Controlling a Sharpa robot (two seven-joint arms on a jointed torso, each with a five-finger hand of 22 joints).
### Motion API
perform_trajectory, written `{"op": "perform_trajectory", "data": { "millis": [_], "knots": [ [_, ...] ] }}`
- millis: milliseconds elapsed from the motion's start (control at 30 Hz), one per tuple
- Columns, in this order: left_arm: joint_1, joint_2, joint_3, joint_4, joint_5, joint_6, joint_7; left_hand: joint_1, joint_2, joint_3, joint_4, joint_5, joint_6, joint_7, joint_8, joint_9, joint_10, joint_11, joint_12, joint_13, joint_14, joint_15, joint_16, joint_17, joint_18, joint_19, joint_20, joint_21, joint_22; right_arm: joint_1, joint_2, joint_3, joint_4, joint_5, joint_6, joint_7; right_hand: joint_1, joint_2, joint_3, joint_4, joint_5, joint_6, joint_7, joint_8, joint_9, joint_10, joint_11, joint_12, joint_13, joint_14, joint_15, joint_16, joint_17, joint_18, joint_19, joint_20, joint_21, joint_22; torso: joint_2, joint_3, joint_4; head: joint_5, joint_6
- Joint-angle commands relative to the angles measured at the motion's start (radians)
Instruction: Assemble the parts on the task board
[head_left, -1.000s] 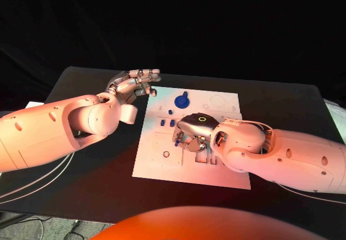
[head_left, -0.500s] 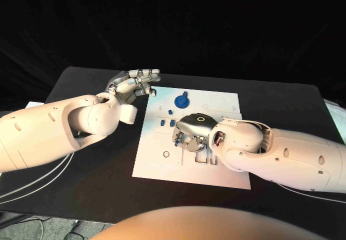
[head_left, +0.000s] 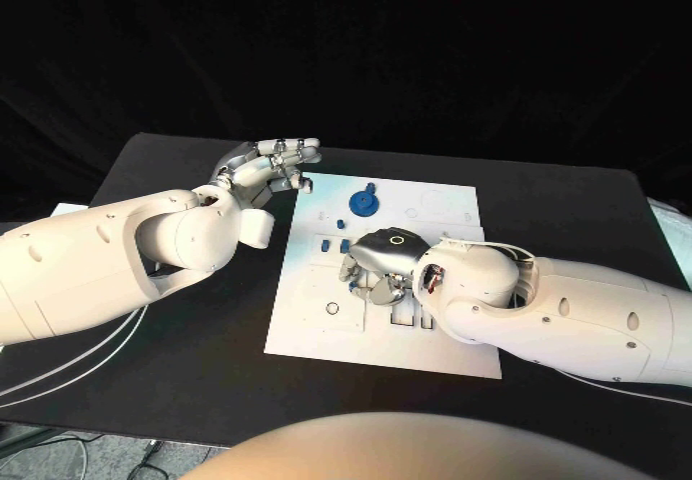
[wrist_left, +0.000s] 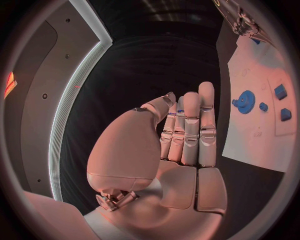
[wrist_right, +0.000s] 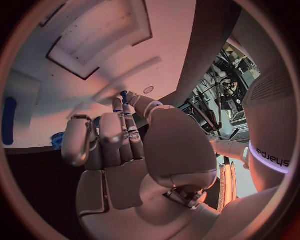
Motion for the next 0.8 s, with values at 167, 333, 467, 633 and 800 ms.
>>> {"op": "perform_trajectory", "data": {
  "millis": [167,333,467,633,800],
  "knots": [
    [0.0,-0.001,0.001,0.004,-0.004,0.017,0.003,-0.008,0.001,-0.006,-0.001,0.006,-0.011,0.001,0.005,-0.002,-0.01,0.0,0.006,0.002,-0.005,0.001,0.005,-0.002,0.017,-0.003,0.002,-0.006,-0.002,-0.004,-0.01,-0.003,0.0,-0.033,-0.039,-0.038,0.004,-0.014,-0.033,-0.001,0.002,-0.027,0.008,-0.002,-0.002,-0.047,0.011,0.002,0.0,0.004,0.009,-0.016,-0.023,0.019,-0.01,0.005,-0.023,-0.034,-0.001,0.0001,0.0007,-0.002,0.0],
    [0.0,-0.002,0.001,0.003,-0.004,0.021,0.001,-0.008,0.0,-0.007,-0.002,0.006,-0.013,0.002,0.005,-0.002,-0.012,0.001,0.007,0.002,-0.006,0.001,0.006,-0.002,0.017,-0.003,0.002,-0.006,-0.003,-0.004,-0.044,-0.002,0.03,-0.022,-0.054,-0.021,0.005,-0.016,-0.052,-0.001,0.007,-0.02,0.009,0.0,0.0,-0.044,0.011,0.013,0.002,0.005,0.009,-0.017,-0.029,0.02,-0.007,0.006,-0.027,-0.038,-0.001,0.0009,-0.0004,-0.004,0.0],
    [0.0,-0.003,0.001,0.0,-0.003,0.021,-0.001,-0.005,0.0,-0.008,-0.004,0.006,-0.015,0.002,0.005,-0.002,-0.014,0.001,0.009,0.002,-0.007,0.001,0.006,-0.002,0.018,-0.003,0.002,-0.007,-0.003,0.008,-0.105,0.01,0.083,0.002,-0.068,-0.014,0.011,-0.007,-0.064,0.002,0.016,-0.002,0.006,0.004,0.002,-0.019,0.006,0.034,0.004,0.01,0.006,-0.009,-0.024,0.017,0.003,0.003,-0.024,-0.03,-0.001,0.0004,-0.0007,-0.008,0.0],
    [0.0,-0.002,0.001,-0.001,-0.003,0.023,-0.002,0.003,0.002,-0.007,-0.009,0.006,-0.016,0.002,0.007,-0.001,-0.016,0.001,0.013,0.003,-0.008,0.001,0.007,-0.004,0.018,-0.003,0.002,-0.008,-0.004,0.056,-0.187,0.017,0.127,0.057,-0.029,-0.021,0.007,-0.014,-0.078,0.005,0.019,0.0,-0.011,0.0,0.0,-0.002,-0.003,0.046,0.002,0.01,0.0,-0.011,-0.031,0.018,0.006,-0.002,-0.026,-0.032,-0.001,-0.0005,-0.001,-0.021,0.001],
    [0.0,0.0,0.001,0.0,-0.003,0.024,-0.002,0.006,0.002,-0.007,-0.012,0.006,-0.016,0.002,0.008,-0.001,-0.017,0.001,0.015,0.003,-0.009,0.0,0.007,-0.004,0.018,-0.002,0.002,-0.008,-0.005,0.113,-0.267,0.019,0.122,0.07,0.001,-0.042,0.002,-0.026,-0.107,0.011,0.021,-0.011,-0.035,-0.002,-0.001,-0.025,-0.003,0.038,0.0,0.008,-0.002,-0.015,-0.041,0.018,0.006,-0.005,-0.031,-0.038,-0.001,-0.0008,-0.0032,-0.038,0.012]
  ]
}}
